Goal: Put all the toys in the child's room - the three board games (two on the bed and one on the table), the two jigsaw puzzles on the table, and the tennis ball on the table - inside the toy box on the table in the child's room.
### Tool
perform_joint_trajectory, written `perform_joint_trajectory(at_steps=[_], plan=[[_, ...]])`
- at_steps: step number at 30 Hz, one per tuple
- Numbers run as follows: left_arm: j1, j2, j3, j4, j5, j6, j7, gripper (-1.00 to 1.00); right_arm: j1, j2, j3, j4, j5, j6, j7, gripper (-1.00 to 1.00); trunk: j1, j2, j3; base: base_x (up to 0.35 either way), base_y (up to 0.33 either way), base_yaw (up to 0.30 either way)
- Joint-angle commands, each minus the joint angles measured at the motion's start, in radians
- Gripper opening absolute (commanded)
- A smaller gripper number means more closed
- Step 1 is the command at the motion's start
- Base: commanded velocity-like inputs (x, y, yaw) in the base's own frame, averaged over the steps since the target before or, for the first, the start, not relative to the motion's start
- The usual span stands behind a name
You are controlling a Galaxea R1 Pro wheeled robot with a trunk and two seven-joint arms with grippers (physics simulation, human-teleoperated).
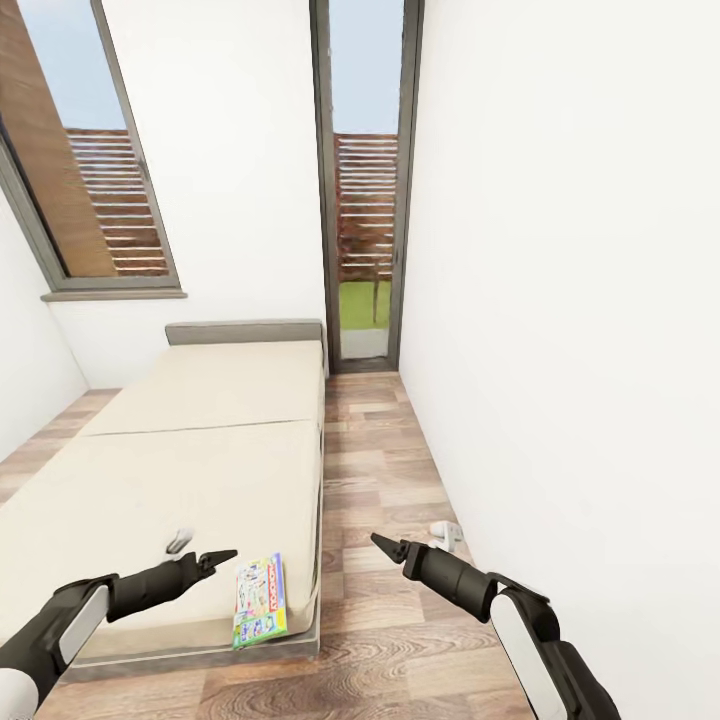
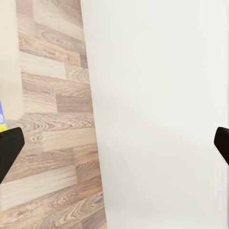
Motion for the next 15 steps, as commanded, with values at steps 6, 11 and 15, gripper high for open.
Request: perform_joint_trajectory(at_steps=[6, 11, 15], plan=[[-0.002, 0.000, 0.054, 0.001, 0.003, 0.051, 0.002, 1.00, -0.001, 0.000, -0.002, 0.000, -0.006, 0.007, -0.001, 1.00, 0.023, -0.043, -0.020, 0.000, 0.000, 0.000], [-0.002, -0.003, 0.077, 0.015, -0.003, 0.061, 0.008, 1.00, -0.001, 0.000, -0.003, 0.002, -0.007, 0.006, -0.001, 1.00, 0.042, -0.078, -0.036, 0.000, 0.000, 0.000], [-0.002, -0.001, 0.086, 0.025, -0.005, 0.057, 0.011, 1.00, -0.001, 0.001, -0.004, 0.001, -0.006, 0.006, -0.001, 1.00, 0.058, -0.106, -0.048, 0.000, 0.000, 0.000]])
